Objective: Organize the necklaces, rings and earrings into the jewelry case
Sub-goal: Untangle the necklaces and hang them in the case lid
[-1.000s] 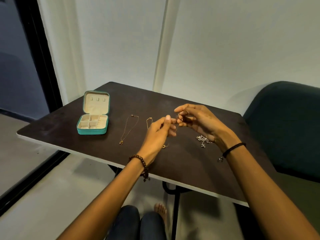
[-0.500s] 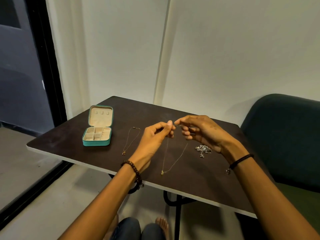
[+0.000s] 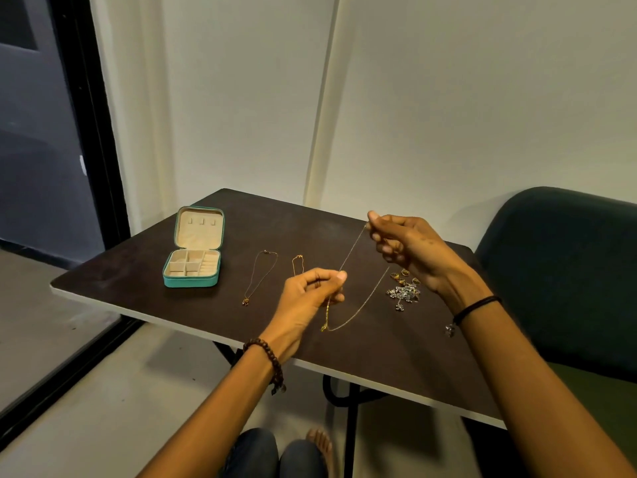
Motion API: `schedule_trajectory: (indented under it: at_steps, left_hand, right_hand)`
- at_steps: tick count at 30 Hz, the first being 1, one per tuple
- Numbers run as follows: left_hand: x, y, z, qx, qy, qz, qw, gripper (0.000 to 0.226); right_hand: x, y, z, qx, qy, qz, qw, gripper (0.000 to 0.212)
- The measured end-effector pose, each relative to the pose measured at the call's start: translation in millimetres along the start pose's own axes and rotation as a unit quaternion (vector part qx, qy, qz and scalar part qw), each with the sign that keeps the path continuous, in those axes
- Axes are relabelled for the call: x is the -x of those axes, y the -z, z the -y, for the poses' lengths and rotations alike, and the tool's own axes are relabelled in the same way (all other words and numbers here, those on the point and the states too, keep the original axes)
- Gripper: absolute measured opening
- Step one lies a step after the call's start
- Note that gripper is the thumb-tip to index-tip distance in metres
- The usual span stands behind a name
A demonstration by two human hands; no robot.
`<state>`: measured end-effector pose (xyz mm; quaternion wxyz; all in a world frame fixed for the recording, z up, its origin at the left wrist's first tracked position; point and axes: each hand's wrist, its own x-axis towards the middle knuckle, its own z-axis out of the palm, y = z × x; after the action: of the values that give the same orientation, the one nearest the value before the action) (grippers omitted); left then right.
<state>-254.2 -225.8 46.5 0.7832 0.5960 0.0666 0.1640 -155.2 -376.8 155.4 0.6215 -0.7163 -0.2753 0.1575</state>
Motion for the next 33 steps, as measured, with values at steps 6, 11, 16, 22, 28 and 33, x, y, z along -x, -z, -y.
schedule_trajectory:
  at_steps: [6, 11, 16, 22, 28, 33]
  left_hand:
    - [11, 0, 20, 0.03, 0.013, -0.06, 0.998, 0.02]
    - [12, 1, 30, 0.051, 0.036, -0.067, 0.996, 0.02]
    - [12, 1, 37, 0.022, 0.059, -0.071, 0.995, 0.021]
    - [11, 1, 43, -0.176, -0.025, -0.084, 0.98, 0.012]
    - [9, 5, 46, -0.392, -0.121, 0.04, 0.911, 0.015]
    - [-4, 7, 43, -0.527, -0.125, 0.064, 0.838, 0.027]
  right_hand:
    - [-9, 10, -1, -0.12, -0.044, -0.009, 0.992, 0.021]
    - [-14, 18, -3, -0.182, -0.059, -0.009, 0.981, 0.016]
    - [-19, 21, -9, -0.167, -0.064, -0.017, 0.984, 0.015]
    - [-36, 25, -18, -0.048, -0.048, -0.06, 0.996, 0.023]
    - [-62, 25, -38, 0.082, -0.02, -0.073, 0.994, 0.024]
    - [-90, 16, -63, 0.182, -0.017, -0.053, 0.982, 0.026]
